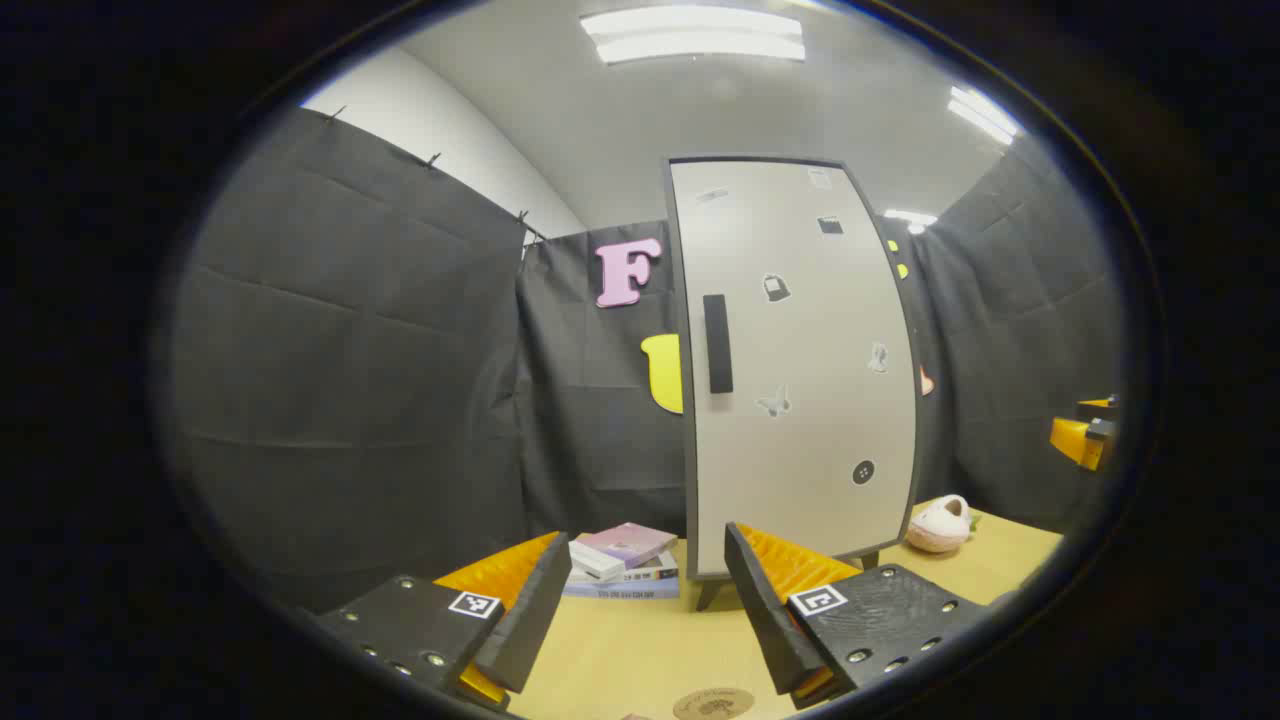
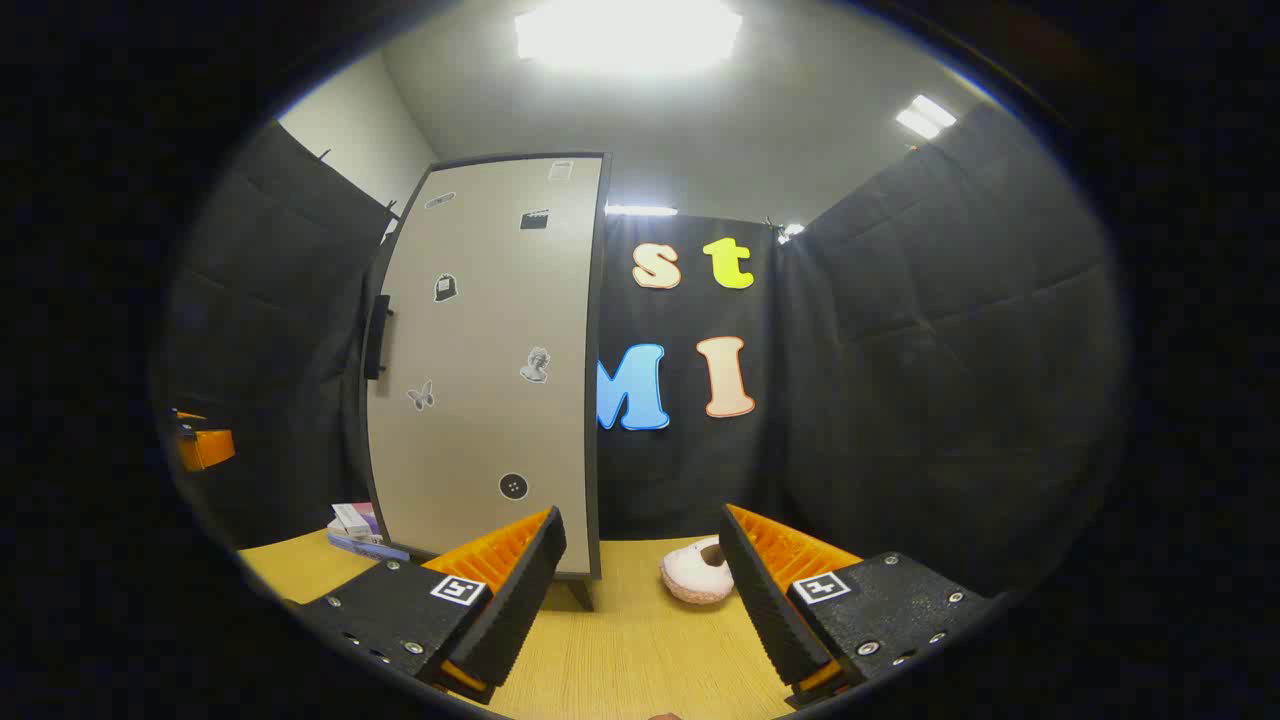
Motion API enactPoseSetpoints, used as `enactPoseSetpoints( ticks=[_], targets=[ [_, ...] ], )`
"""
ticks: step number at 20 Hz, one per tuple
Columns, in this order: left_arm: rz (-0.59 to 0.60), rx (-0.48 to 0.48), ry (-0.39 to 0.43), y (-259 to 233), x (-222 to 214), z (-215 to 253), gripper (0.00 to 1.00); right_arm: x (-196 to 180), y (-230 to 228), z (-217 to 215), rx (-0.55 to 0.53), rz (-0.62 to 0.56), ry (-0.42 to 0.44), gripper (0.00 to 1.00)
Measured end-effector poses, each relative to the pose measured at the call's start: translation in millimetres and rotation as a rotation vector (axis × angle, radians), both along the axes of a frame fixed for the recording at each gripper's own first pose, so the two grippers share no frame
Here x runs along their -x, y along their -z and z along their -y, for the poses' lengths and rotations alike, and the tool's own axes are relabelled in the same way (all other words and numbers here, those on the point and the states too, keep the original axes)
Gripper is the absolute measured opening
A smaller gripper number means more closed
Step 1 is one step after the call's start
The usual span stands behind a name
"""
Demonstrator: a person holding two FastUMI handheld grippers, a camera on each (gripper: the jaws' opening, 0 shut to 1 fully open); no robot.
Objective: Open the cabinet door with the right hand, grasp the bottle in the cabinet with the left hand and place it on the coaster, then close the cabinet door with the right hand.
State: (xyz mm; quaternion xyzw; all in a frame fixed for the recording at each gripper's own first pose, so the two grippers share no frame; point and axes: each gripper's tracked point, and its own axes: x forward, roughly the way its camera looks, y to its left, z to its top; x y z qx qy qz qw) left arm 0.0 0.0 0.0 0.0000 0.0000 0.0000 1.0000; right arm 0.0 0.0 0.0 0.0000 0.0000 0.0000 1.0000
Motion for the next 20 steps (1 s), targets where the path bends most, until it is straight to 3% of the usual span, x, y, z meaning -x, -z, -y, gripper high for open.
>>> enactPoseSetpoints(
  ticks=[1, 3, 5, 8, 17, 18, 20],
  targets=[
    [0.0, 0.005, 0.0, -0.3, -1.1, 0.4, 0.92, -0.5, 1.1, -1.0, 0.002, -0.004, 0.0, 0.95],
    [0.004, 0.01, 0.002, -2.2, -3.2, 2.4, 0.88, -1.7, 3.3, -1.4, 0.001, -0.011, -0.001, 0.95],
    [0.008, 0.004, 0.003, -3.6, -4.3, 3.1, 0.92, -1.5, 4.2, -2.4, 0.0, -0.014, -0.001, 0.95],
    [0.006, 0.001, 0.007, -1.9, -5.8, 4.5, 0.88, -2.8, 4.7, -1.8, -0.006, -0.015, 0.001, 0.95],
    [0.013, -0.003, 0.003, -6.0, -9.3, 1.5, 0.89, -10.6, 1.2, -8.6, -0.005, -0.018, -0.014, 0.95],
    [0.017, -0.006, 0.002, -7.4, -9.2, 0.8, 0.92, -11.7, -0.1, -9.4, -0.003, -0.015, -0.018, 0.95],
    [0.023, -0.01, -0.002, -10.8, -8.8, -1.4, 0.88, -15.0, -4.4, -16.8, -0.007, -0.009, -0.032, 0.95]
  ],
)
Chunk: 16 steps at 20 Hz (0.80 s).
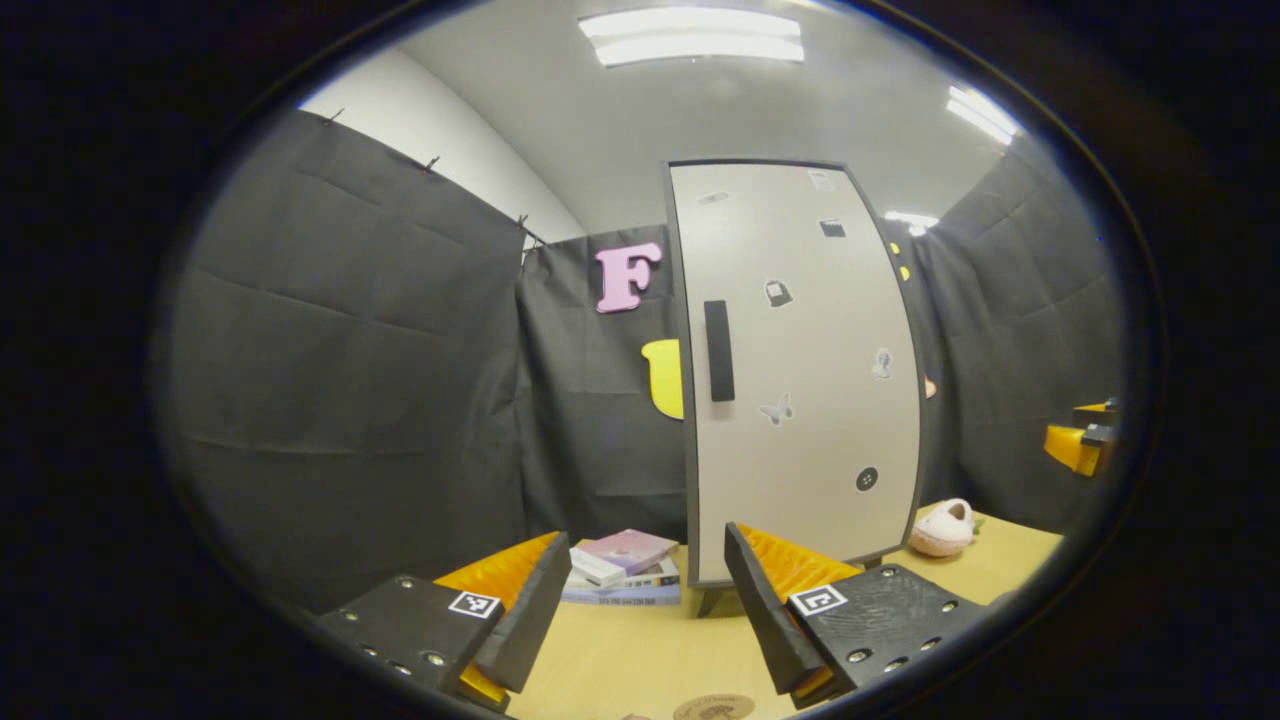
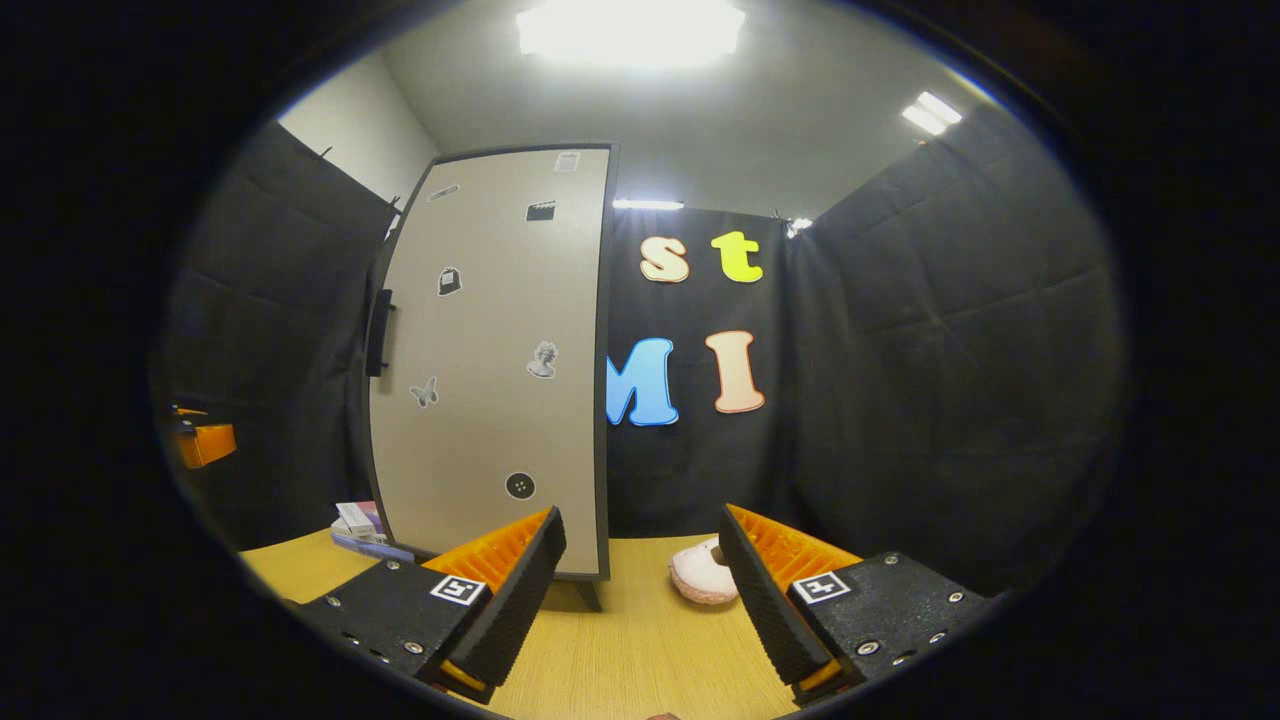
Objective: Open the cabinet door with the right hand, grasp the bottle in the cabinet with the left hand and place it on the coaster, then close the cabinet door with the right hand.
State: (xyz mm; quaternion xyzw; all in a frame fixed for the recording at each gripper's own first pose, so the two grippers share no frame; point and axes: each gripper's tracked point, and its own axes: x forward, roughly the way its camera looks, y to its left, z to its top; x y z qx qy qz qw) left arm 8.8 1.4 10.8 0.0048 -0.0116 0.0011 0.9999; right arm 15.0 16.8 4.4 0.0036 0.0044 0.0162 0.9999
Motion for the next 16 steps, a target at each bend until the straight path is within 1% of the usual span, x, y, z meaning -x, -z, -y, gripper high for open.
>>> enactPoseSetpoints(
  ticks=[5, 6, 7, 8, 12, 16],
  targets=[
    [0.019, 0.004, -0.033, -10.6, 8.6, -14.1, 0.89, -12.0, -12.2, -24.5, -0.018, 0.005, -0.054, 0.95],
    [0.021, 0.0, -0.044, -13.0, 11.3, -18.5, 0.92, -14.9, -15.5, -30.2, -0.024, 0.009, -0.066, 0.95],
    [0.022, -0.003, -0.055, -12.2, 15.0, -23.5, 0.92, -17.7, -19.6, -37.2, -0.034, 0.013, -0.08, 0.95],
    [0.021, -0.004, -0.067, -12.8, 18.3, -28.9, 0.89, -20.7, -22.2, -45.5, -0.045, 0.016, -0.095, 0.95],
    [0.013, -0.015, -0.126, -10.5, 36.1, -55.1, 0.88, -36.1, -40.4, -76.3, -0.07, 0.036, -0.157, 0.95],
    [-0.004, -0.018, -0.195, -5.5, 55.7, -87.1, 0.88, -57.0, -57.7, -108.8, -0.083, 0.039, -0.193, 0.95]
  ],
)
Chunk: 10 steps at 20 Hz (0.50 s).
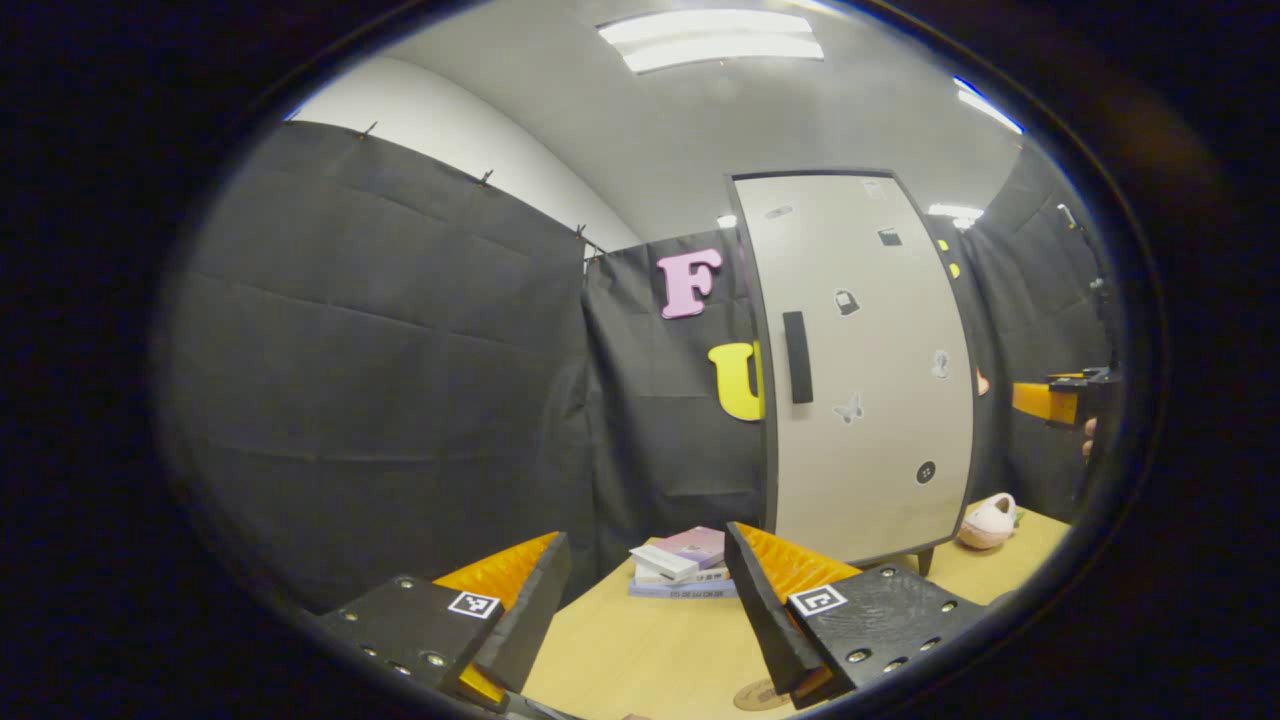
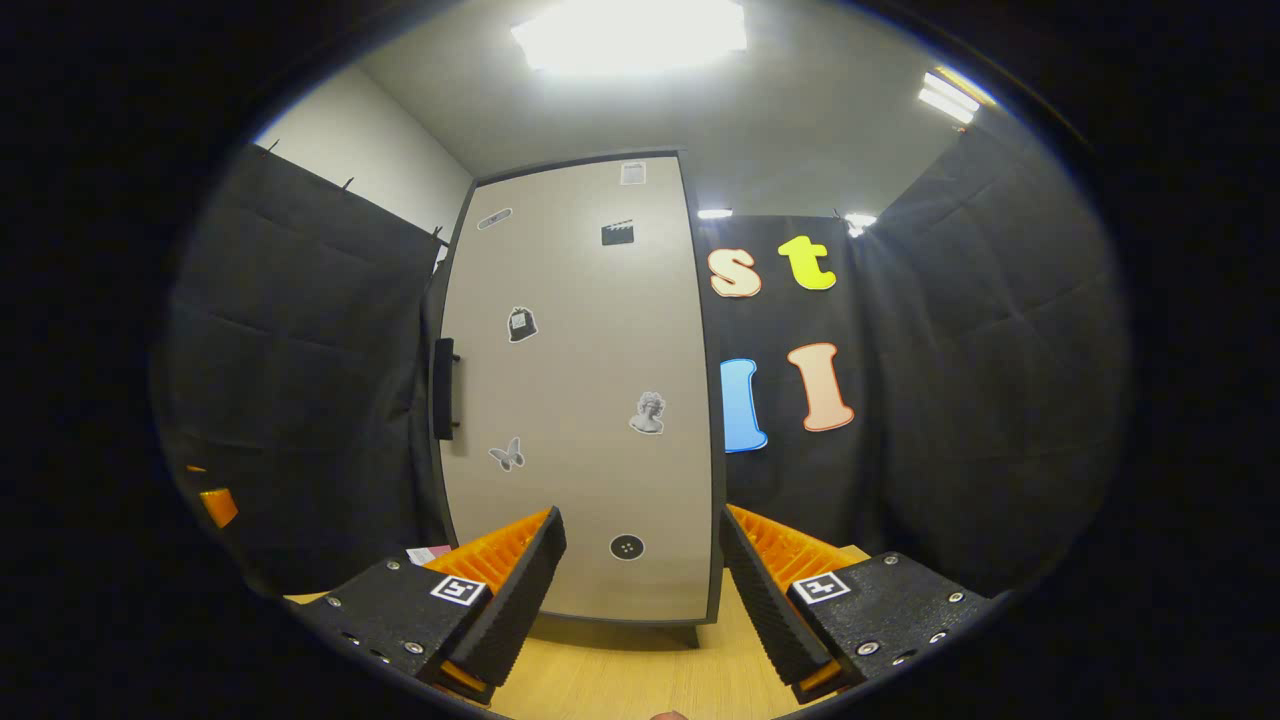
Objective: Open the cabinet door with the right hand, grasp the bottle in the cabinet with the left hand and place it on the coaster, then close the cabinet door with the right hand.
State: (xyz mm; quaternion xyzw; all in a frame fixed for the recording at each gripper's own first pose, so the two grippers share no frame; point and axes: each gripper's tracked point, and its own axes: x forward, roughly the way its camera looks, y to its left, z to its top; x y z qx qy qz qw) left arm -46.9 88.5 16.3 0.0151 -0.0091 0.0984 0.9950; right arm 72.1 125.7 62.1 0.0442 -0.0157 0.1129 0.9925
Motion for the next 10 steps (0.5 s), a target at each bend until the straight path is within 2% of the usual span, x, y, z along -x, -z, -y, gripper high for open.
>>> enactPoseSetpoints(
  ticks=[4, 5, 6, 7, 9, 10],
  targets=[
    [-0.016, -0.005, -0.064, 6.2, 18.0, -32.6, 0.88, -21.6, -20.4, -38.6, -0.021, 0.021, -0.036, 0.95],
    [-0.022, -0.003, -0.081, 8.3, 21.8, -41.6, 0.92, -26.3, -25.0, -48.5, -0.018, 0.023, -0.045, 0.95],
    [-0.027, 0.001, -0.095, 10.6, 26.9, -49.6, 0.88, -31.6, -28.7, -58.8, -0.013, 0.025, -0.054, 0.95],
    [-0.031, 0.004, -0.108, 12.1, 31.9, -57.7, 0.92, -36.5, -32.6, -68.4, -0.011, 0.028, -0.061, 0.95],
    [-0.035, 0.0, -0.134, 14.2, 39.1, -73.8, 0.89, -44.2, -40.9, -88.6, -0.013, 0.032, -0.079, 0.95],
    [-0.036, -0.005, -0.146, 14.8, 42.8, -81.8, 0.92, -47.6, -44.2, -100.0, -0.016, 0.031, -0.091, 0.95]
  ],
)
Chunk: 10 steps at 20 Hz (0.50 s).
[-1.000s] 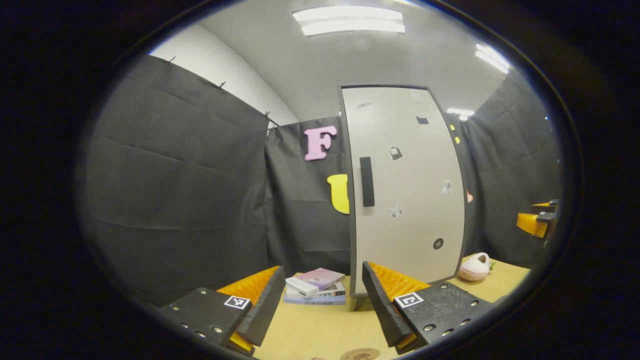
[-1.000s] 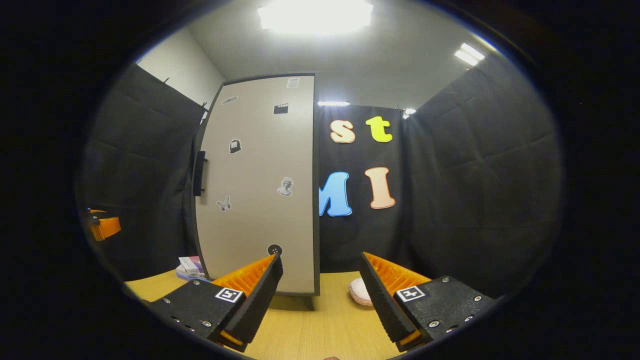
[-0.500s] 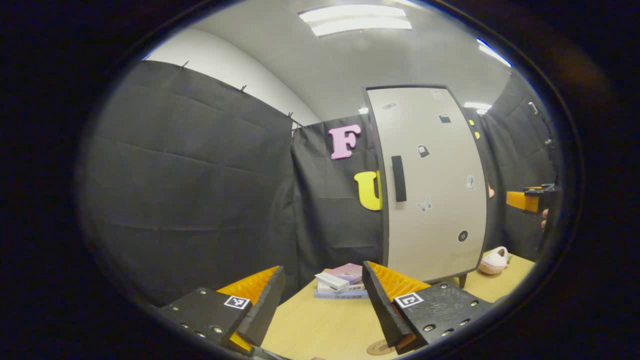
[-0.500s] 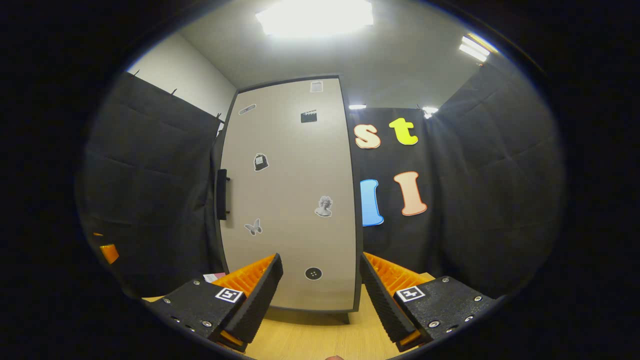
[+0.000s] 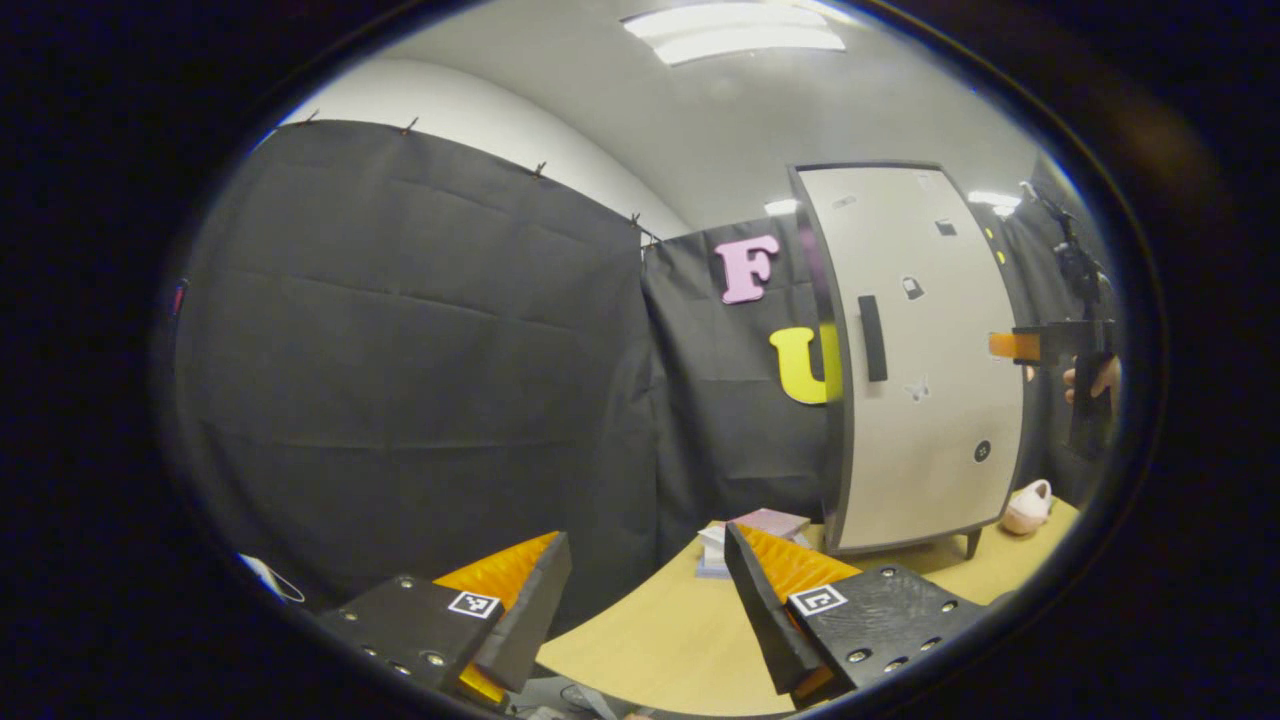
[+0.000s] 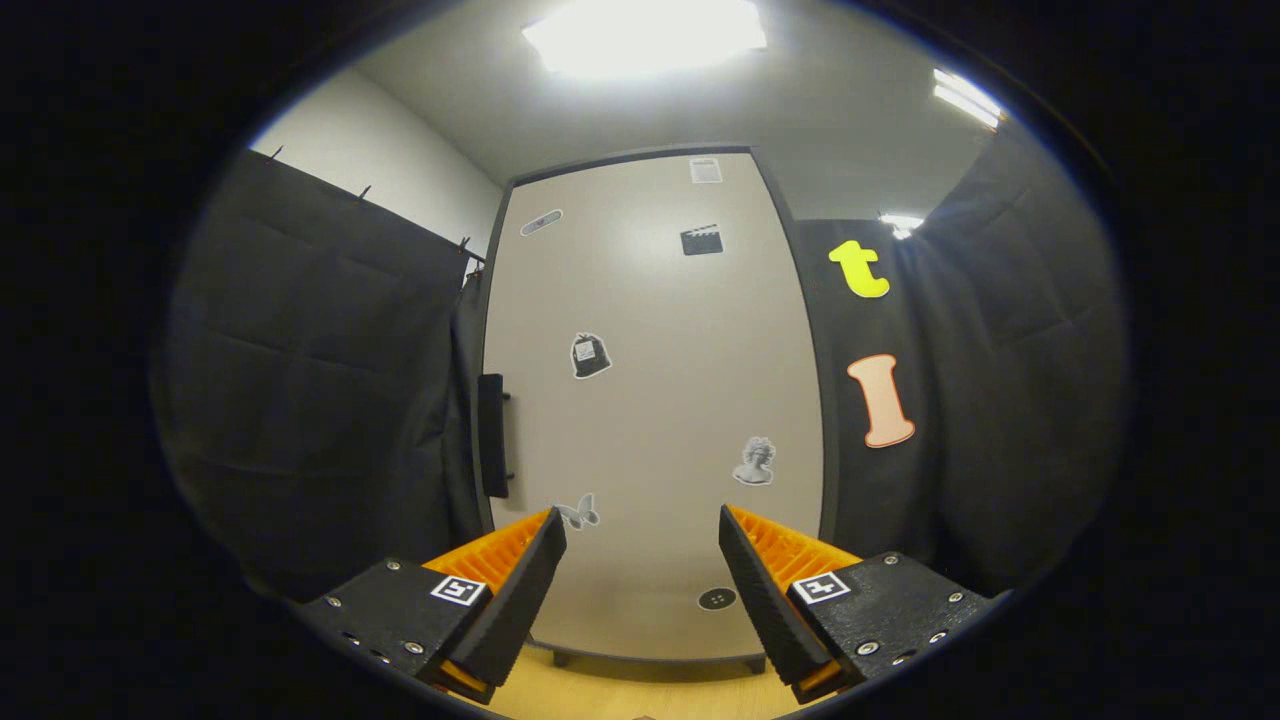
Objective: Open the cabinet door with the right hand, grasp the bottle in the cabinet with the left hand and place it on the coaster, then close the cabinet door with the right hand.
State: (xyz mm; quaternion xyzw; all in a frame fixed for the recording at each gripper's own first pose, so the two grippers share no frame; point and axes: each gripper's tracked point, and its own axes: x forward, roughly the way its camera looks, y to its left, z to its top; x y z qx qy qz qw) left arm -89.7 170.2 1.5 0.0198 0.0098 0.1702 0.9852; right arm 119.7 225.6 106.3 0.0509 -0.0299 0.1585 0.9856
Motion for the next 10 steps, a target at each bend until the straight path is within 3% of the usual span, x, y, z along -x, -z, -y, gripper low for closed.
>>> enactPoseSetpoints(
  ticks=[3, 10],
  targets=[
    [0.0, -0.012, -0.025, 1.1, 7.4, -21.6, 0.88, -10.5, -7.8, -32.0, 0.007, 0.001, -0.027, 0.95],
    [-0.025, -0.006, -0.065, 15.1, 18.5, -58.2, 0.92, -35.3, -29.5, -105.2, -0.004, 0.015, -0.079, 0.95]
  ],
)
